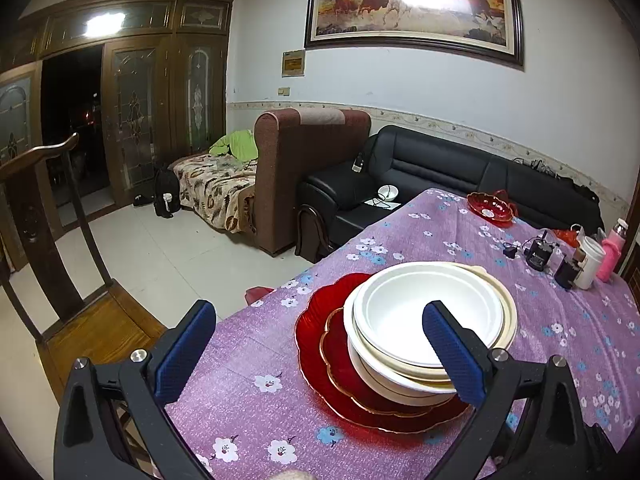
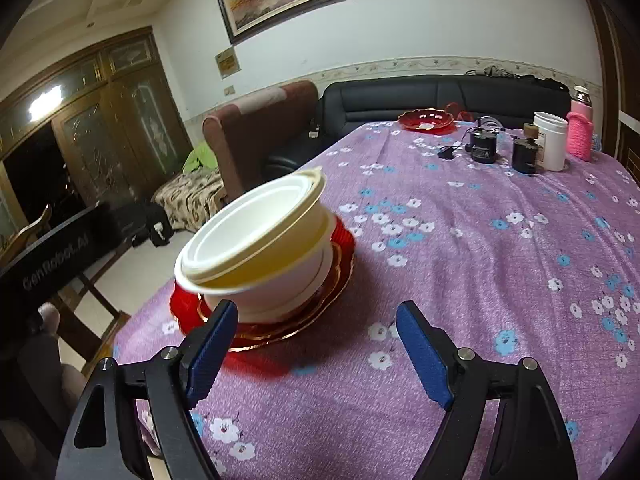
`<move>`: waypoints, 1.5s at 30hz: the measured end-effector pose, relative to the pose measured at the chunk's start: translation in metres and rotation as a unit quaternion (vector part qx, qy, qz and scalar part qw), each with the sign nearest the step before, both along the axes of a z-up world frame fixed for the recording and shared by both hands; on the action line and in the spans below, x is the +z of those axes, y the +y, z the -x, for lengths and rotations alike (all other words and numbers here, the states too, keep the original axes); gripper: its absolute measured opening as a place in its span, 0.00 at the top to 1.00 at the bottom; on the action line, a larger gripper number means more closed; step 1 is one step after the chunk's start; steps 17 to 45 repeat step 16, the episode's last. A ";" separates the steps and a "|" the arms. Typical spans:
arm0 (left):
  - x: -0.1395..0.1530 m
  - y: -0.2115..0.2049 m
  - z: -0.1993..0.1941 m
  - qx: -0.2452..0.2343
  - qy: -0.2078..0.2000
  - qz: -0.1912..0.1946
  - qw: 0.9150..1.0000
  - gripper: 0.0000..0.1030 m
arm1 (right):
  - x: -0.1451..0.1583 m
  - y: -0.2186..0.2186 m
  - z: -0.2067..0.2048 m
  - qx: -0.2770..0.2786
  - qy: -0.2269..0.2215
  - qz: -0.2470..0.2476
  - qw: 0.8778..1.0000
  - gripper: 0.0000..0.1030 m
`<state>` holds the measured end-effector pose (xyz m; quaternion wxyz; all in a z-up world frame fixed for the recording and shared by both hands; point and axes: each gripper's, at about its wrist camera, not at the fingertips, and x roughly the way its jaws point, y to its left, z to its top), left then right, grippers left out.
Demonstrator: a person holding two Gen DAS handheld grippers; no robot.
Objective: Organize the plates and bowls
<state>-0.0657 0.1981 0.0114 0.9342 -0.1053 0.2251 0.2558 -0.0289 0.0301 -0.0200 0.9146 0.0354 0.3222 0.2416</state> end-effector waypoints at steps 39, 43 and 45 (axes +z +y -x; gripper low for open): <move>-0.003 -0.019 -0.001 0.003 0.023 -0.045 0.999 0.00 | -0.006 0.015 0.006 0.027 0.006 0.015 0.999 0.17; -0.003 -0.019 -0.001 0.003 0.023 -0.045 0.999 0.00 | -0.006 0.015 0.006 0.027 0.006 0.015 0.999 0.17; -0.003 -0.019 -0.001 0.003 0.023 -0.045 0.999 0.00 | -0.006 0.015 0.006 0.027 0.006 0.015 0.999 0.17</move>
